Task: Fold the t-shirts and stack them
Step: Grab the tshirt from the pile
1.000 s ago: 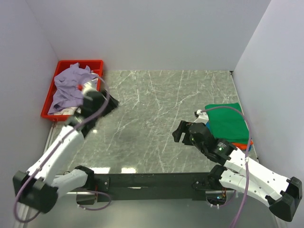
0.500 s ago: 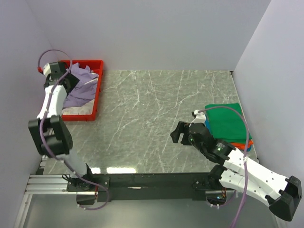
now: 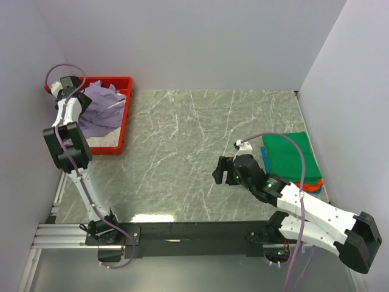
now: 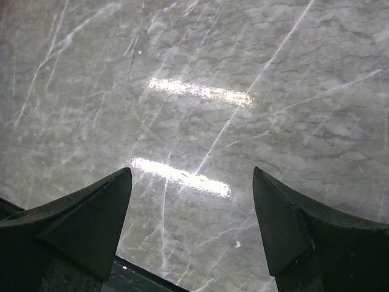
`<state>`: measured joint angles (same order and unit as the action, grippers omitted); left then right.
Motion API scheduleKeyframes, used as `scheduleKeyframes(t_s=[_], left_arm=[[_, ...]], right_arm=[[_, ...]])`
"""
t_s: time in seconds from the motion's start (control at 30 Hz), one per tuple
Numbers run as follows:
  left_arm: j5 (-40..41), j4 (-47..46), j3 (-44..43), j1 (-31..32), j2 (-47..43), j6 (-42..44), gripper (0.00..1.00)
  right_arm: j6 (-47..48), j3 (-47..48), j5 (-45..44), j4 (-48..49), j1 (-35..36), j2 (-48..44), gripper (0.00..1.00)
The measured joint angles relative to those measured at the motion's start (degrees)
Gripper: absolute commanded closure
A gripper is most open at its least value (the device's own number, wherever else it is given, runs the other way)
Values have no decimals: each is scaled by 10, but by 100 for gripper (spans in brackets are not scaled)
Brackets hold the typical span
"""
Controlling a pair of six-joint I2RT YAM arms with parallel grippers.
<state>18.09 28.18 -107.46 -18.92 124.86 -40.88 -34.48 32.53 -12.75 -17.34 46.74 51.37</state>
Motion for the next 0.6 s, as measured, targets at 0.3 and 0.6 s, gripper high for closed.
scheduleKeyframes(t_s=[0.3, 0.6], left_arm=[[-7, -9, -41, -8, 55, -3, 100], [-42, -23, -32, -8, 38, 8, 100]], right_arm=[[3, -9, 19, 36, 0, 19, 14], [3, -12, 19, 40, 0, 18, 14]])
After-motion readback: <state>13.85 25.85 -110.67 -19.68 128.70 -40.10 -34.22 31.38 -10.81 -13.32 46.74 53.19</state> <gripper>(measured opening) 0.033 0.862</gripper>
